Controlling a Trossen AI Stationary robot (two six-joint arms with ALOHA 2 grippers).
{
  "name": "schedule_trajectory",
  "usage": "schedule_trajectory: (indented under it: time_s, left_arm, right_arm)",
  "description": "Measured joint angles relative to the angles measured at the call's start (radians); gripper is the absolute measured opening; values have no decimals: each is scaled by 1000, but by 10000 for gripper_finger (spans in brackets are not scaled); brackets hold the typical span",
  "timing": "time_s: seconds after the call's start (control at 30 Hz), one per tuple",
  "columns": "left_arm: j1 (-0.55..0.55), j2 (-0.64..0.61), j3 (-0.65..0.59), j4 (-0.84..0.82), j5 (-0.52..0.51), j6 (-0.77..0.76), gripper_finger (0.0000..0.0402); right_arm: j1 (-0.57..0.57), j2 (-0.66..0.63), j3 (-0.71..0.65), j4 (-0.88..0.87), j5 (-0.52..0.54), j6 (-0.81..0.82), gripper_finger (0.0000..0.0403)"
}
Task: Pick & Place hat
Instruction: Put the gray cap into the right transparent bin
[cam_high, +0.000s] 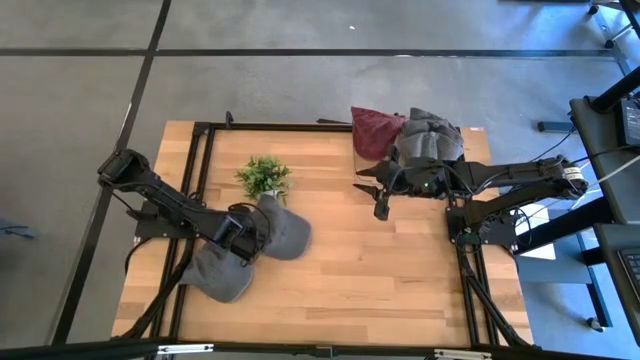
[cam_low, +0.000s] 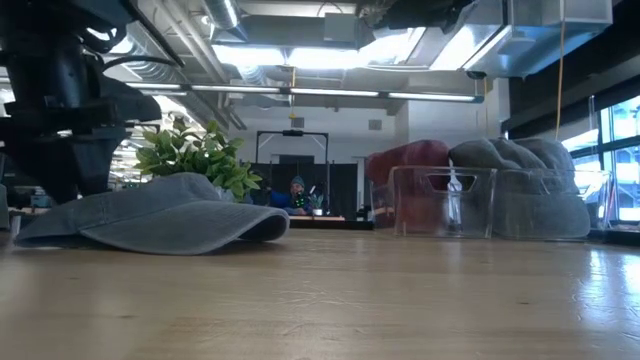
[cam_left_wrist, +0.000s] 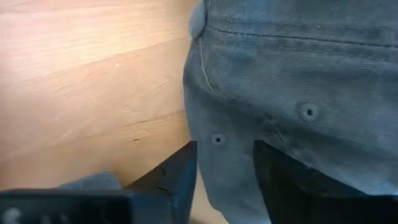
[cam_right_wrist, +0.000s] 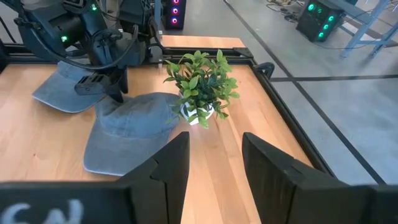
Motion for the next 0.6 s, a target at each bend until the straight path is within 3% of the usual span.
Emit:
schedule_trajectory:
  time_s: [0.17,0.37,0.6]
  left_arm:
    - [0,0,0,2,-19,0,188]
    - [21,12,0,16,16,-115,190]
    - [54,77,-1,56,56,-148,186]
  right_arm:
    - [0,0,0,0,0,0,149]
    - [0,0,0,0,0,0,149]
    - [0,0,-1,1,1,0,149]
